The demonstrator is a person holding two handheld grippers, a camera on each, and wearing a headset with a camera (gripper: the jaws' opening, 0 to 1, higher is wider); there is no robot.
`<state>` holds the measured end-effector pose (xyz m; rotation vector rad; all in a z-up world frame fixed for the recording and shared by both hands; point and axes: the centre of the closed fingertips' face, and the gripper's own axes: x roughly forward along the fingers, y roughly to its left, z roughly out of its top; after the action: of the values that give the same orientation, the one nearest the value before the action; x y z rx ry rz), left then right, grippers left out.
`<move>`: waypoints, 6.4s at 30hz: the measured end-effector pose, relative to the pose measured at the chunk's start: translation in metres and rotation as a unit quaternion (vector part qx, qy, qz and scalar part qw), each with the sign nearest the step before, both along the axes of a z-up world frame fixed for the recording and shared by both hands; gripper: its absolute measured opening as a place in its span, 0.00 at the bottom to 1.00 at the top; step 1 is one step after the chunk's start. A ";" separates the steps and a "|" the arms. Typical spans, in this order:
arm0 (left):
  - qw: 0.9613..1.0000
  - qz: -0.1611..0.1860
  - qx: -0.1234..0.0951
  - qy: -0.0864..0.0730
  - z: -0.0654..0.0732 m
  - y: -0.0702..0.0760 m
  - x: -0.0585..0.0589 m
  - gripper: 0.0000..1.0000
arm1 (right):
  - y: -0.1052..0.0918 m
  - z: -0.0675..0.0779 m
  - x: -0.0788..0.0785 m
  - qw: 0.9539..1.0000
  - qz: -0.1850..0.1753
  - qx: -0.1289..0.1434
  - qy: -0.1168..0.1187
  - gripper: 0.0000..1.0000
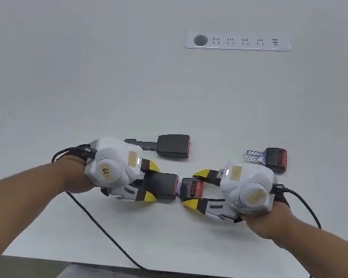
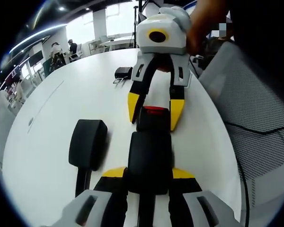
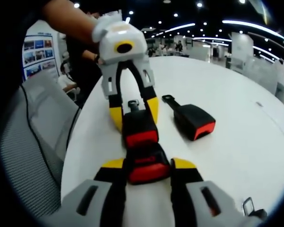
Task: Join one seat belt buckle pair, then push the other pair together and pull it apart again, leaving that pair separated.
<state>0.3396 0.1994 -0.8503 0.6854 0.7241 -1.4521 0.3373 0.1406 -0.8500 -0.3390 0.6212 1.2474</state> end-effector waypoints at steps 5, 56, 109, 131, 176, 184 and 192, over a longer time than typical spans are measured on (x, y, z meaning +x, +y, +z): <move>1.000 0.006 -0.015 0.005 0.000 0.001 0.000 0.34 | 0.001 0.001 -0.001 1.000 0.003 0.000 -0.014 0.35; 0.998 0.032 -0.047 0.024 -0.001 0.001 0.001 0.34 | 0.000 0.002 -0.005 0.998 -0.039 0.020 -0.037 0.35; 0.992 0.110 -0.022 -0.051 0.025 -0.021 0.092 0.74 | -0.185 0.011 0.064 0.995 -0.079 -0.059 0.023 0.73; 0.997 0.074 -0.009 0.000 0.005 -0.027 0.093 0.37 | -0.178 0.003 0.062 0.996 0.025 -0.084 -0.018 0.37; 0.998 0.045 -0.042 0.003 0.003 -0.028 0.094 0.36 | -0.131 0.006 0.077 0.999 0.032 -0.023 -0.017 0.36; 0.998 0.045 -0.042 0.003 0.003 -0.029 0.092 0.36 | -0.107 0.008 0.084 0.998 0.048 -0.023 -0.021 0.36; 0.998 0.045 -0.040 0.003 0.002 -0.029 0.092 0.36 | -0.076 0.005 0.087 0.998 0.050 -0.014 -0.024 0.36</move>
<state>0.4315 0.1702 -0.8479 0.5813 0.6890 -1.3941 0.4244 0.0643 -0.8447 -0.4261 0.5864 1.3231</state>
